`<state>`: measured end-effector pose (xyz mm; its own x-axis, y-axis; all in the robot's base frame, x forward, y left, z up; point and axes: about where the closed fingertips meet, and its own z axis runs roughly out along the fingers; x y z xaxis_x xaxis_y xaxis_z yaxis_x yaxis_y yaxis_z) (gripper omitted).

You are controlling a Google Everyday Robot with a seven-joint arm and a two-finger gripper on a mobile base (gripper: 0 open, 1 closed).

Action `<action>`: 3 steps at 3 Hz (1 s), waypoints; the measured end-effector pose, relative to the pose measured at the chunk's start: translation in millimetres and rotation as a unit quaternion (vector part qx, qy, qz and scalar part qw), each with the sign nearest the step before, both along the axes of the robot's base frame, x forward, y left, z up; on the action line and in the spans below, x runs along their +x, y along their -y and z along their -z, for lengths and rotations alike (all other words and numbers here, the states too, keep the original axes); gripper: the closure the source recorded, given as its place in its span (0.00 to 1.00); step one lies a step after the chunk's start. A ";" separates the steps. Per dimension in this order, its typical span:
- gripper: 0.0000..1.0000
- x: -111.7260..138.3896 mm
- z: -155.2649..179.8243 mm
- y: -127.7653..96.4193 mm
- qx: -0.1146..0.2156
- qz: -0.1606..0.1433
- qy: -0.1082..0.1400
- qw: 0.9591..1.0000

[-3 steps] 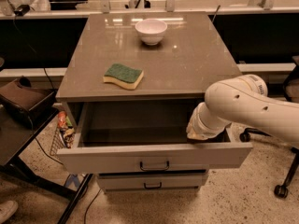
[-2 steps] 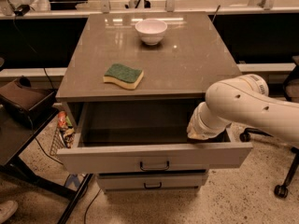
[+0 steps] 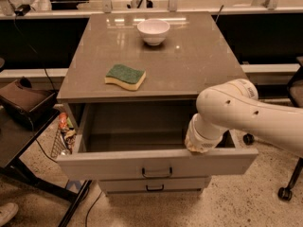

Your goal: Open top drawer

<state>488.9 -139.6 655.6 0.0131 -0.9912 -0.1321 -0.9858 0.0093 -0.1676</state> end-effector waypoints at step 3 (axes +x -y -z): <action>1.00 -70.5 -10.1 21.2 0.006 0.021 -0.035 0.999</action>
Offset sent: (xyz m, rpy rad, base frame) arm -0.2538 -0.0732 0.0350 0.0439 0.2440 -0.1521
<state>418.4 -160.8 665.6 -0.0387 -0.9890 -0.1431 -0.9938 0.0530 -0.0976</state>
